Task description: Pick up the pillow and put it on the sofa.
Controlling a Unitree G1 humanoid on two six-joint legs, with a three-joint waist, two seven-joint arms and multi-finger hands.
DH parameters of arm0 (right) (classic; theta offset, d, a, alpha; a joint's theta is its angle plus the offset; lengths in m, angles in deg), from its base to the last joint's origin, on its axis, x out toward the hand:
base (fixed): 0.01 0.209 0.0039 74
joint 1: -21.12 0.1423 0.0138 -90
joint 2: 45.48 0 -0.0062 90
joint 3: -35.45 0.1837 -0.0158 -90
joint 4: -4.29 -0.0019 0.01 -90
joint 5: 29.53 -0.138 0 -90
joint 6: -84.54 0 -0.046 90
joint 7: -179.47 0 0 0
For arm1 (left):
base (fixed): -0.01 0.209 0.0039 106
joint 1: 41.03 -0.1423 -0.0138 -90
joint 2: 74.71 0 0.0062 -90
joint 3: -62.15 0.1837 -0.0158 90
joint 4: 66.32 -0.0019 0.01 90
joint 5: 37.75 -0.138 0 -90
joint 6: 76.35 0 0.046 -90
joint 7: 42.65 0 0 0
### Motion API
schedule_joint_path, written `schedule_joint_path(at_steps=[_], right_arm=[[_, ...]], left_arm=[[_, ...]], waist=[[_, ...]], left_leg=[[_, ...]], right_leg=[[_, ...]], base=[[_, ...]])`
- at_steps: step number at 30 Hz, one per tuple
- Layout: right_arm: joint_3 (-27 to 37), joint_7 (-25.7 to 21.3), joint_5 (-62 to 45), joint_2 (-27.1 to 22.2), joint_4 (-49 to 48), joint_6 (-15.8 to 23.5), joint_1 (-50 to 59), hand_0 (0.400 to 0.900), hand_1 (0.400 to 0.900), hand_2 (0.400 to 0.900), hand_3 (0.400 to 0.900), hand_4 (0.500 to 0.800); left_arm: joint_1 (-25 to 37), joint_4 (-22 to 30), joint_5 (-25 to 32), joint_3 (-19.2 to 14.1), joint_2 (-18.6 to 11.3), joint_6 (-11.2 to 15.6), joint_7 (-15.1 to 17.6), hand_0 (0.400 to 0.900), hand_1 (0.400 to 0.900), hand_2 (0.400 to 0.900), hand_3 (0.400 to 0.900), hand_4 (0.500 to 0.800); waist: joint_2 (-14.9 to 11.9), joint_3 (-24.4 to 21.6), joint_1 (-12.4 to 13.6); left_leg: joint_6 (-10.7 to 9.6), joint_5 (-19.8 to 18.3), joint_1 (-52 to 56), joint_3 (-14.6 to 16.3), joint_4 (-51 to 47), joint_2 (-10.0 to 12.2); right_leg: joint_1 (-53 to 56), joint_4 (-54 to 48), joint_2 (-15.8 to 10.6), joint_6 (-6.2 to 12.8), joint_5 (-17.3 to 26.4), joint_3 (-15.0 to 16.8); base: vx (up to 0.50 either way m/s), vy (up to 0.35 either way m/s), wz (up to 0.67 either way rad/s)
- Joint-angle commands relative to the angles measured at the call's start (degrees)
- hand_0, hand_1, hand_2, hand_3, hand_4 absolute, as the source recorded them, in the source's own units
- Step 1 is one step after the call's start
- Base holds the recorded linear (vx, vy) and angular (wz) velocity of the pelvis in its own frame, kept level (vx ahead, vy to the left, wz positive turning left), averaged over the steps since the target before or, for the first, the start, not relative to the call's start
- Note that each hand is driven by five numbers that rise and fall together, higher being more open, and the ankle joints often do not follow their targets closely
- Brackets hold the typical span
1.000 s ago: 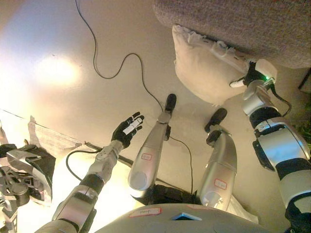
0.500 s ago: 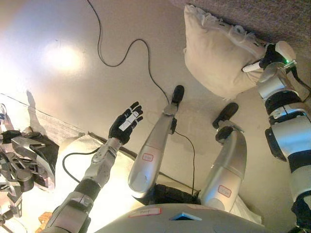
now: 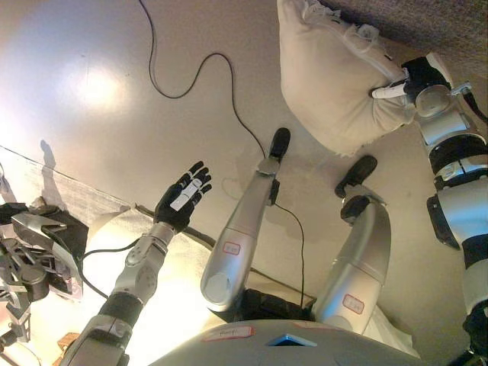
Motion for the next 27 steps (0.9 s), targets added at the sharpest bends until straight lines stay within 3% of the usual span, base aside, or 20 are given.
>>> schedule_joint_path(at_steps=[1, 6, 11, 15, 20, 22, 27], right_arm=[[0.04, -2.64, -2.1, -7.46, -4.84, 4.87, 3.91, 0.4, 0.4, 0.4, 0.4, 0.5], [0.62, -2.67, -2.2, -7.43, -5.94, 7.28, 2.7, 0.4, 0.4, 0.4, 0.4, 0.5], [0.66, -0.48, -1.44, -6.28, -8.07, 9.97, -0.16, 0.4, 0.4, 0.4, 0.4, 0.5], [0.19, 2.58, -1.01, -6.08, -9.89, 11.47, -2.37, 0.4, 0.4, 0.4, 0.4, 0.5], [0.53, 7.69, -1.78, -6.87, -13.39, 12.87, -5.99, 0.4, 0.4, 0.4, 0.4, 0.5], [1.0, 10.23, -2.02, -7.7, -15.9, 13.15, -8.37, 0.4, 0.4, 0.4, 0.4, 0.5], [2.74, 17.22, -2.94, -9.79, -21.74, 13.61, -14.83, 0.4, 0.4, 0.4, 0.4, 0.5]], left_arm=[[-4.26, 1.84, 3.28, -1.55, -2.0, 4.8, -1.76, 0.9, 0.9, 0.9, 0.9, 0.8], [-4.76, 2.22, 2.83, -1.77, -2.17, 4.41, -2.57, 0.9, 0.9, 0.9, 0.9, 0.8], [-3.99, 0.8, 1.84, -1.22, -1.91, 3.91, -2.72, 0.9, 0.9, 0.9, 0.9, 0.8], [-2.91, -1.54, 0.29, -1.03, -1.87, 3.06, -3.07, 0.9, 0.9, 0.9, 0.9, 0.8], [-1.46, -5.81, -2.18, -1.55, -1.74, 1.6, -1.28, 0.9, 0.9, 0.9, 0.9, 0.8], [-1.39, -7.19, -3.49, -2.54, -1.57, 0.45, -0.6, 0.9, 0.9, 0.9, 0.9, 0.8], [-2.61, -10.37, -6.78, -4.62, -1.24, -1.18, -0.05, 0.9, 0.9, 0.9, 0.9, 0.8]], waist=[[6.5, 0.91, 0.26], [5.92, 0.91, 0.08], [3.59, 0.91, -0.82], [0.9, 0.91, -1.63], [-2.96, 0.88, -2.86], [-4.37, -0.29, -3.27], [-7.7, -4.25, -3.99]], left_leg=[[1.77, -7.04, 1.59, 1.97, 0.67, 1.17], [1.3, -6.94, 4.54, 1.81, -0.91, 1.38], [0.42, -6.16, 11.08, 1.72, -5.25, 1.57], [-0.15, -5.78, 16.78, 2.31, -8.47, 1.86], [-0.89, -6.39, 25.84, 3.81, -11.42, 3.73], [-1.02, -4.87, 28.64, 4.85, -13.39, 5.02], [-1.91, -5.05, 35.4, 5.29, -17.2, 6.1]], right_leg=[[4.04, 7.52, 1.35, 0.85, -12.14, -0.78], [7.28, 4.89, 1.65, 0.79, -11.65, -1.82], [15.21, -3.2, 2.34, 1.58, -9.14, -3.51], [22.35, -9.22, 2.52, 2.45, -6.88, -5.08], [32.3, -14.59, 2.91, 3.15, -5.5, -6.65], [36.01, -18.48, 3.6, 2.89, -3.1, -8.03], [44.07, -25.27, 5.34, 3.59, -1.74, -8.22]], base=[[0.0, 0.0, 0.0], [0.0, -0.003, -0.02], [0.01, -0.008, -0.15], [0.02, -0.036, -0.13], [0.09, -0.057, -0.08], [0.05, -0.048, 0.0], [0.16, -0.071, 0.04]])
